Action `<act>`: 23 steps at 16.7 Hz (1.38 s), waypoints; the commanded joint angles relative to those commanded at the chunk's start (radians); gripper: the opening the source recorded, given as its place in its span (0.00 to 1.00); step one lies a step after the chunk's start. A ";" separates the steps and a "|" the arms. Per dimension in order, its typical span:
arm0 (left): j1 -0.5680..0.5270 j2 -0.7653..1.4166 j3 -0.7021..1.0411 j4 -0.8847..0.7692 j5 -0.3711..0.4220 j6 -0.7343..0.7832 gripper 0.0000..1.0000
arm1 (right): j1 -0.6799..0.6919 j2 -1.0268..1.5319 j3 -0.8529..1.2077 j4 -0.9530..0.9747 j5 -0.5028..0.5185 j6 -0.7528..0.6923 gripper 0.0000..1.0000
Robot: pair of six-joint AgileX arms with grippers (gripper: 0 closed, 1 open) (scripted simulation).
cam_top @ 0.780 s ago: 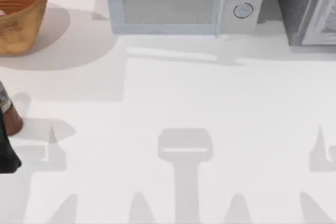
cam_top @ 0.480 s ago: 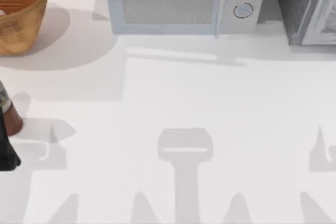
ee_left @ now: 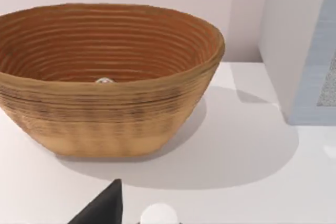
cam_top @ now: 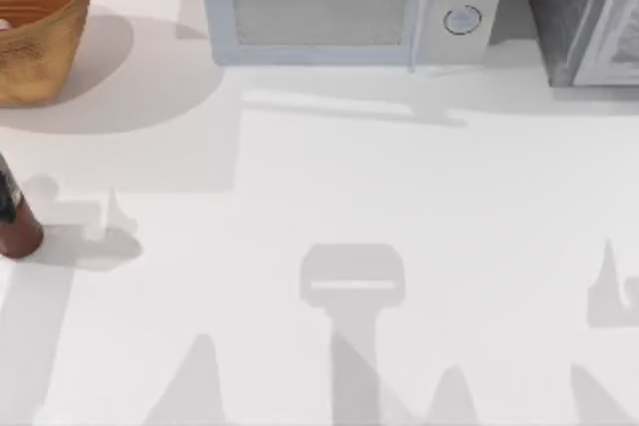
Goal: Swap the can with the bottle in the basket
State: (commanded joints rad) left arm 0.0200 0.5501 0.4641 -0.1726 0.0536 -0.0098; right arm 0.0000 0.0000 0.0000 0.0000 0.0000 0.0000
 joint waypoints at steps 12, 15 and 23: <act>0.074 1.071 0.975 -0.390 0.105 0.031 1.00 | 0.000 0.000 0.000 0.000 0.000 0.000 1.00; 0.099 1.310 1.202 -0.498 0.127 0.056 1.00 | 0.000 0.000 0.000 0.000 0.000 0.000 1.00; 0.163 1.767 1.658 -0.730 0.174 0.129 1.00 | 0.000 0.000 0.000 0.000 0.000 0.000 1.00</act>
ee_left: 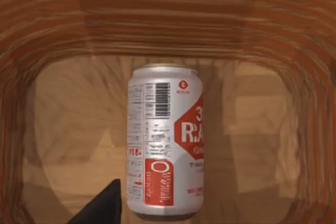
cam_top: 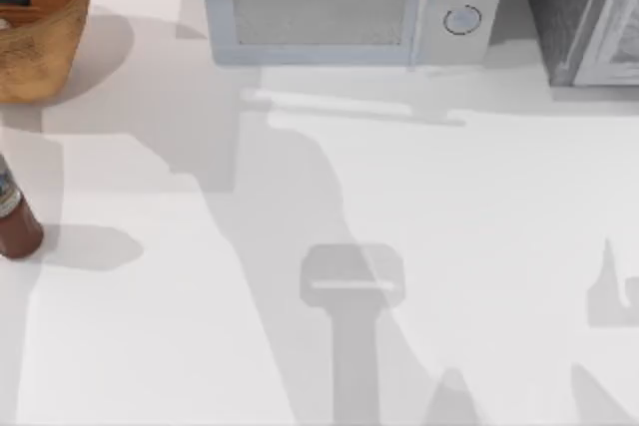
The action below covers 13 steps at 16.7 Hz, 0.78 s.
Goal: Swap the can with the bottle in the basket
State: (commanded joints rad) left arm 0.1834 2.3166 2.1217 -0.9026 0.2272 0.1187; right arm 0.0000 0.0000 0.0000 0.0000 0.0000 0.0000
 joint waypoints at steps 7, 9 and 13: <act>0.038 0.181 0.201 -0.121 0.019 0.055 1.00 | 0.000 0.000 0.000 0.000 0.000 0.000 1.00; 0.043 0.202 0.226 -0.137 0.021 0.063 1.00 | 0.000 0.000 0.000 0.000 0.000 0.000 1.00; 0.044 0.209 0.233 -0.141 0.021 0.065 1.00 | 0.000 0.000 0.000 0.000 0.000 0.000 1.00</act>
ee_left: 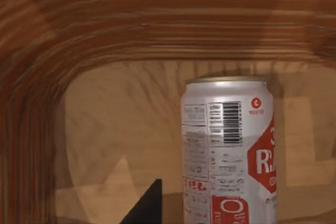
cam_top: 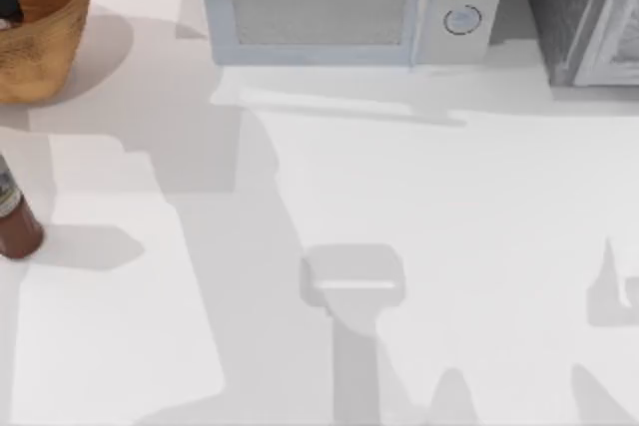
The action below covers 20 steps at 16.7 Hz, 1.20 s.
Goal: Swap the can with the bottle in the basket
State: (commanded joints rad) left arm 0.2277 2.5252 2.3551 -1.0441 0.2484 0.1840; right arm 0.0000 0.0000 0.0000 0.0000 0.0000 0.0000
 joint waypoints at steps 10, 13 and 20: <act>-0.016 0.075 0.036 0.042 -0.005 -0.015 1.00 | 0.000 0.000 0.000 0.000 0.000 0.000 1.00; -0.022 0.116 0.049 0.072 -0.006 -0.021 1.00 | 0.000 0.000 0.000 0.000 0.000 0.000 1.00; -0.027 0.144 0.055 0.094 -0.007 -0.025 1.00 | 0.000 0.000 0.000 0.000 0.000 0.000 1.00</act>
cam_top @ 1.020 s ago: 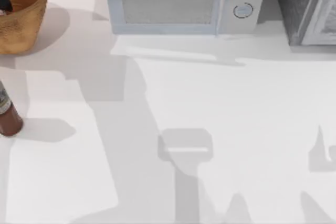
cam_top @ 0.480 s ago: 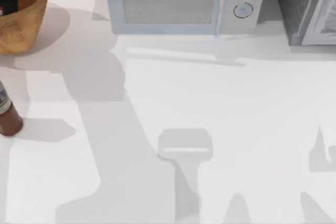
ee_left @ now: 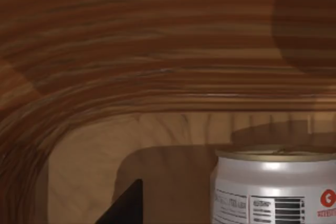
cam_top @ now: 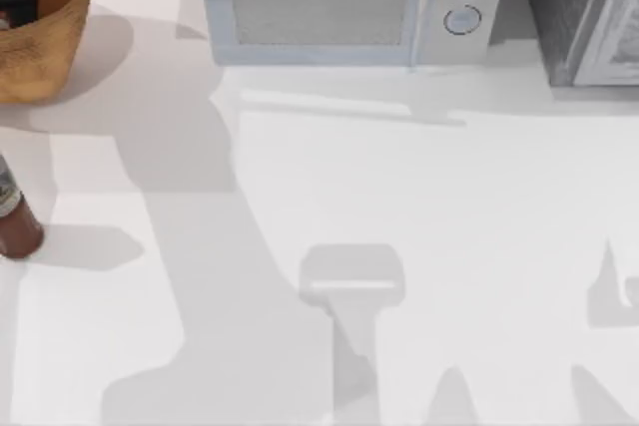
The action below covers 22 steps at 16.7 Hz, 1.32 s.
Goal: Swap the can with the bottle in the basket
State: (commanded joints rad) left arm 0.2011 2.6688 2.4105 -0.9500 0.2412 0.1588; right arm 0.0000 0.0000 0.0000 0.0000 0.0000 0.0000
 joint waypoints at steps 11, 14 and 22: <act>0.000 0.000 0.000 0.000 0.000 0.000 0.25 | 0.000 0.000 0.000 0.000 0.000 0.000 1.00; 0.000 0.000 0.000 0.000 0.000 0.000 0.02 | 0.000 0.000 0.000 0.000 0.000 0.000 1.00; 0.000 0.000 0.000 0.000 0.000 0.000 0.00 | 0.000 0.000 0.000 0.000 0.000 0.000 1.00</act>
State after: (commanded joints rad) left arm 0.2011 2.6688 2.4105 -0.9500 0.2412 0.1588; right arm 0.0000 0.0000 0.0000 0.0000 0.0000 0.0000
